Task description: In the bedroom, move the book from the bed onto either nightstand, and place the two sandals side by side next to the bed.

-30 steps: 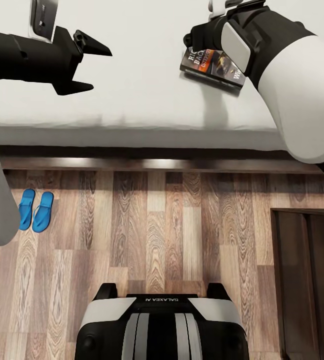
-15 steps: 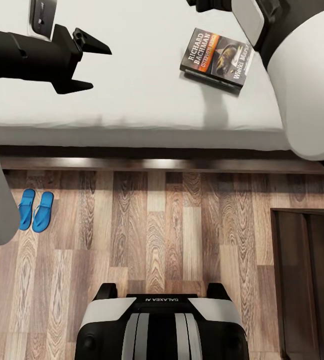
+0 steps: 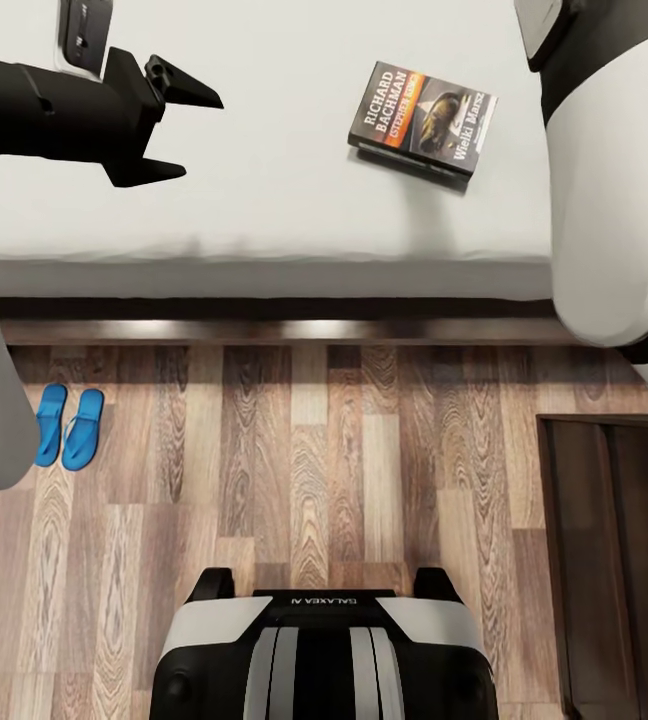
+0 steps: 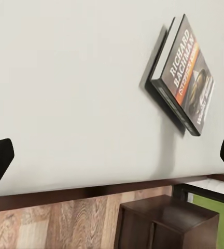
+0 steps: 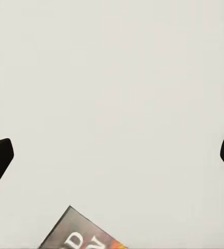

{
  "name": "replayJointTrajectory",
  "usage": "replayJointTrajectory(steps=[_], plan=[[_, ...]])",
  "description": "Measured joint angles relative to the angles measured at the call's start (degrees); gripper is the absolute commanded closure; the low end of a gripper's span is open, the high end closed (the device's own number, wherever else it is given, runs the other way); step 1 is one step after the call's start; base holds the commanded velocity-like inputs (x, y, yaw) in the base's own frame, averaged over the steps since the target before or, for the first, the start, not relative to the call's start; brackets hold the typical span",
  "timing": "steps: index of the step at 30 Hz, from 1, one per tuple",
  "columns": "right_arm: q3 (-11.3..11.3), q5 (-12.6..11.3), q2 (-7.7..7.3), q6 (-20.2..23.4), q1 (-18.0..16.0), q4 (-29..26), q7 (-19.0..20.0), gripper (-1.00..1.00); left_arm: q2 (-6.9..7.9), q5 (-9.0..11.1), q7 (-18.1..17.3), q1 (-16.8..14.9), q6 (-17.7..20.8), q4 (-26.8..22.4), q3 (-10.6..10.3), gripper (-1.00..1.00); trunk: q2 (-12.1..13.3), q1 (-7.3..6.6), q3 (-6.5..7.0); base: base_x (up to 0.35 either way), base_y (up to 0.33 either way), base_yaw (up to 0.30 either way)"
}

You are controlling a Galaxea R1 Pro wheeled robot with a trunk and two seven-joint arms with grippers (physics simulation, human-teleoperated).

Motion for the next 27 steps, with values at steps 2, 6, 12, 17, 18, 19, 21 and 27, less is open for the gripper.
replayJointTrajectory(steps=[2,6,12,17,18,19,21,27], plan=[[0.05,0.03,0.00,1.23,0.45,-1.24,-0.02,-1.00,0.01,0.00,0.00,0.02,0.02,0.00,0.00,-1.00,0.00,0.00,0.14,0.000,0.000,-0.106],[0.21,0.10,0.07,6.03,2.02,-5.48,-0.04,-1.00,0.08,0.00,0.00,0.15,0.06,-0.04,-0.06,-1.00,0.00,0.00,0.45,0.000,0.000,-0.114],[0.29,0.15,0.10,10.62,2.88,-9.49,-0.05,-1.00,0.21,0.04,0.03,0.20,0.19,-0.07,-0.09,-1.00,0.00,0.00,0.94,0.000,0.000,-0.120],[0.30,0.10,0.11,11.24,3.20,-11.02,0.03,-1.00,0.71,0.05,0.14,0.21,0.26,-0.08,-0.05,-1.00,0.00,0.00,1.32,0.000,0.000,-0.092],[0.28,0.12,0.09,11.22,3.39,-11.42,0.06,-1.00,0.76,0.05,0.15,0.21,0.27,-0.08,-0.04,-1.00,0.00,0.00,1.36,0.000,0.000,-0.031],[0.25,0.06,0.06,11.16,3.66,-11.99,0.09,-1.00,0.79,0.04,0.16,0.21,0.27,-0.09,-0.04,-1.00,0.00,0.00,1.38,0.000,0.000,-0.010],[0.41,0.06,0.07,11.21,5.95,-15.99,0.17,-1.00,1.00,0.07,0.23,0.21,0.32,-0.09,-0.04,-1.00,0.00,0.00,1.40,0.000,0.000,-0.008],[0.56,0.05,0.15,11.30,7.55,-18.26,0.22,-1.00,1.60,0.08,0.25,0.24,0.33,-0.09,-0.06,-1.00,0.00,0.00,1.45,0.000,0.000,-0.004]])
